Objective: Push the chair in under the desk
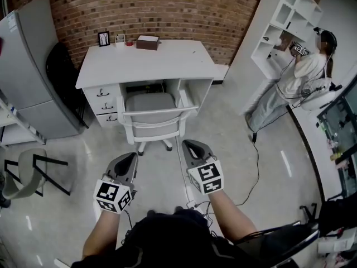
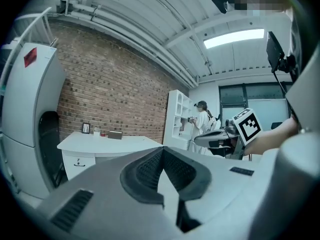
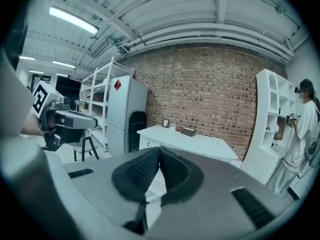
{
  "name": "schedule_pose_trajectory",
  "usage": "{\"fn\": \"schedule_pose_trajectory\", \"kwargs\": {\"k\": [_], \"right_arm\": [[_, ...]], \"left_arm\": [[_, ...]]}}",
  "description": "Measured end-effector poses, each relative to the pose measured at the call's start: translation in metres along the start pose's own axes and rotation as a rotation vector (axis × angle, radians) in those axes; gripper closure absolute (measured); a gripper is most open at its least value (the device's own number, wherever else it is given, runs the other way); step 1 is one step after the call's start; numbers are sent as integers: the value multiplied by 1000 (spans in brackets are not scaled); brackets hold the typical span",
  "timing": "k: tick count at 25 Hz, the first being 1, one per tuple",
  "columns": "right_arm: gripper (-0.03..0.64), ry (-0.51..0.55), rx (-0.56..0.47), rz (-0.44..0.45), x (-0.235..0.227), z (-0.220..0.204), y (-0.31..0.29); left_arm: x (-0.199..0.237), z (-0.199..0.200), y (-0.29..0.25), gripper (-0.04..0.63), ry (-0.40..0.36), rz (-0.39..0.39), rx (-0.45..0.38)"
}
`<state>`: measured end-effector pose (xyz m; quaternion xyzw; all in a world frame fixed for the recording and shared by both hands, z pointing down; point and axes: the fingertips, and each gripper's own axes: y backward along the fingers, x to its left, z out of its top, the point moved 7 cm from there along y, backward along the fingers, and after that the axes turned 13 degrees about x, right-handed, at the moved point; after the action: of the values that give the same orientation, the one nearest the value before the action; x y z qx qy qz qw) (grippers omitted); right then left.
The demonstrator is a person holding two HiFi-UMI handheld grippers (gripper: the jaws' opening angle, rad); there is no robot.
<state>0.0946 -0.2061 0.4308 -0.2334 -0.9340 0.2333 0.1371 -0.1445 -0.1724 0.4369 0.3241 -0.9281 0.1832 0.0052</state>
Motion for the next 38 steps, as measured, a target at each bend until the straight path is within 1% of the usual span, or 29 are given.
{"fn": "schedule_pose_trajectory", "kwargs": {"k": [5,8,15,19,24,29,38], "right_arm": [[607,-18,-13,21,-16,0,15],[607,-34,-33,29,-30,2,29],[607,-64,-89,26,-47,6,50],[609,-81,-115,25,-48,10,56],[609,-75,-135,22,-48,13,63],[609,-92,-144,40,-48,14,65],[609,-103,-137,42,-54,5,60]], "left_arm": [[-16,8,-5,588,19,33,-7],[-31,19,-7,588,4,60,-9],[-48,30,0,588,7,153,-24],[-54,30,5,588,7,171,-32],[-58,32,6,588,11,181,-37],[-63,34,7,588,7,178,-34],[-61,29,3,588,27,208,-39]]}}
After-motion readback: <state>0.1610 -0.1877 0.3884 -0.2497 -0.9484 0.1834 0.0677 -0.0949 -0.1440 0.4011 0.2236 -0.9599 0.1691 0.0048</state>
